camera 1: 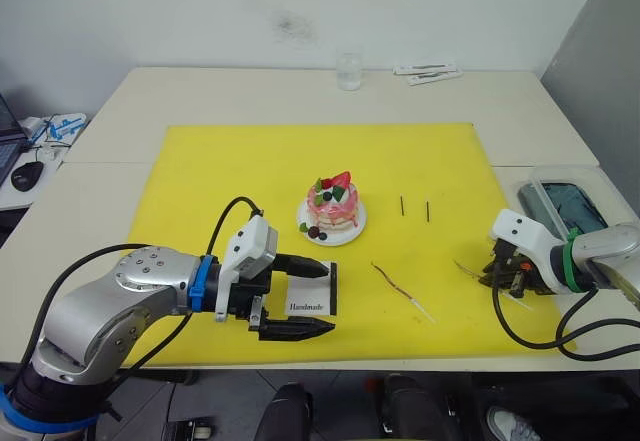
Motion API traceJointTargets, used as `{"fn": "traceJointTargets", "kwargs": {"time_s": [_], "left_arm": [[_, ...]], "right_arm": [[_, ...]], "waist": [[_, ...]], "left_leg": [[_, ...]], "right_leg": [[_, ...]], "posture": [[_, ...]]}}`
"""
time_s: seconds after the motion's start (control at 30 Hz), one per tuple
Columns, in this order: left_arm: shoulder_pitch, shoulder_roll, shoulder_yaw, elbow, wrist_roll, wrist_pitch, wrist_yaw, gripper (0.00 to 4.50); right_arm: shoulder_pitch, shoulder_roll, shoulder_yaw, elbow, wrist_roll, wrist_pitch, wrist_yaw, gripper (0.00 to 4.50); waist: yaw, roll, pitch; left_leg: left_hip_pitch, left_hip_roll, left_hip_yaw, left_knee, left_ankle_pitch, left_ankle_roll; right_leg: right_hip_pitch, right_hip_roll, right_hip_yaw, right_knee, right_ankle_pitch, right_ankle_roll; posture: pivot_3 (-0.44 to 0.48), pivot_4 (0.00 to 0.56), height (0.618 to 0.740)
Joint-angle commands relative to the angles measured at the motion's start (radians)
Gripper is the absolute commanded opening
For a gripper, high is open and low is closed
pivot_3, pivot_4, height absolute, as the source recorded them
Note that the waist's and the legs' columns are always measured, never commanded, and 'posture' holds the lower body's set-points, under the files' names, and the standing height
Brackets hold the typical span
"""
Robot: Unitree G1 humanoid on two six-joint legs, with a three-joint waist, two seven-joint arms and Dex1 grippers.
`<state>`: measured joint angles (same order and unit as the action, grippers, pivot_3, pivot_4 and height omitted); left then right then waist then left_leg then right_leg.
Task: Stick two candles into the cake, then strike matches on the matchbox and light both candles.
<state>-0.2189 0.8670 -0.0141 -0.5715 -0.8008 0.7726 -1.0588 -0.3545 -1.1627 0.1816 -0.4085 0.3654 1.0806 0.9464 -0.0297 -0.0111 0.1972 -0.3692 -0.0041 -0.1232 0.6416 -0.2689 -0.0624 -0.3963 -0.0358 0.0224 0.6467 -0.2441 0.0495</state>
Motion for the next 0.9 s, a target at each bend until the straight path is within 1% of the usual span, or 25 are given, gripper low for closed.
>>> {"fn": "traceJointTargets", "kwargs": {"time_s": [0.03, 0.17, 0.3, 0.5, 0.6, 0.77, 0.83, 0.9], "left_arm": [[-0.002, -0.005, 0.007, -0.017, -0.001, -0.019, 0.000, 4.50], [-0.004, -0.006, 0.008, -0.013, 0.001, -0.022, 0.000, 4.50], [-0.007, -0.005, 0.020, -0.002, -0.004, -0.022, 0.001, 4.50], [-0.020, -0.026, 0.053, 0.031, -0.034, -0.008, 0.029, 4.50], [-0.053, -0.057, 0.073, 0.053, -0.066, 0.017, 0.072, 4.50], [-0.132, -0.106, 0.101, 0.083, -0.216, 0.128, 0.127, 4.50], [-0.162, -0.150, 0.093, 0.094, -0.237, 0.139, 0.173, 4.50], [-0.183, -0.178, 0.086, 0.108, -0.246, 0.148, 0.201, 4.50]], "right_arm": [[-0.006, -0.008, -0.011, -0.020, 0.004, 0.011, 0.003, 0.01], [-0.012, 0.008, -0.053, -0.029, 0.043, 0.057, -0.004, 0.01], [-0.034, 0.011, -0.135, -0.042, 0.120, 0.115, 0.020, 0.01], [-0.170, 0.092, -0.328, -0.053, 0.330, 0.266, 0.031, 0.01], [-0.238, 0.189, -0.428, -0.061, 0.445, 0.357, -0.008, 0.01], [-0.362, 0.450, -0.586, -0.075, 0.599, 0.487, -0.150, 0.01], [-0.413, 0.576, -0.652, -0.067, 0.658, 0.515, -0.228, 0.01], [-0.445, 0.653, -0.691, -0.053, 0.704, 0.531, -0.298, 0.01]], "waist": [[0.000, 0.000, 0.000], [0.000, 0.000, 0.000], [0.000, 0.000, 0.000], [-0.002, 0.000, 0.000], [0.000, 0.000, 0.000], [-0.001, 0.000, 0.000], [-0.001, 0.000, 0.000], [-0.001, 0.000, 0.000]], "left_leg": [[0.000, 0.000, 0.000, 0.000, 0.000, 0.000], [0.000, 0.000, 0.000, 0.000, 0.000, 0.000], [0.000, 0.000, 0.000, 0.000, 0.000, 0.000], [0.000, 0.000, 0.000, 0.000, 0.000, 0.000], [0.000, 0.000, -0.001, 0.000, 0.000, 0.000], [-0.002, 0.000, -0.002, 0.001, 0.000, 0.000], [-0.002, 0.000, -0.002, 0.001, 0.000, 0.000], [-0.003, 0.000, -0.003, 0.001, 0.000, 0.000]], "right_leg": [[0.000, 0.000, 0.000, 0.000, 0.000, 0.000], [0.000, 0.000, 0.000, 0.000, 0.000, 0.000], [0.000, 0.000, 0.000, 0.000, 0.000, 0.000], [0.000, 0.000, 0.000, 0.000, 0.000, 0.000], [0.000, 0.000, -0.002, 0.000, 0.000, 0.000], [0.000, 0.000, -0.002, 0.001, 0.001, 0.000], [0.000, 0.000, -0.002, 0.001, 0.000, 0.000], [-0.001, 0.000, -0.002, 0.001, 0.001, 0.000]], "posture": [[0.000, 0.150, 0.740], [0.000, 0.150, 0.740], [0.000, 0.150, 0.740], [0.000, 0.150, 0.740], [0.000, 0.150, 0.740], [0.000, 0.150, 0.740], [0.000, 0.150, 0.740], [0.000, 0.150, 0.740]]}}
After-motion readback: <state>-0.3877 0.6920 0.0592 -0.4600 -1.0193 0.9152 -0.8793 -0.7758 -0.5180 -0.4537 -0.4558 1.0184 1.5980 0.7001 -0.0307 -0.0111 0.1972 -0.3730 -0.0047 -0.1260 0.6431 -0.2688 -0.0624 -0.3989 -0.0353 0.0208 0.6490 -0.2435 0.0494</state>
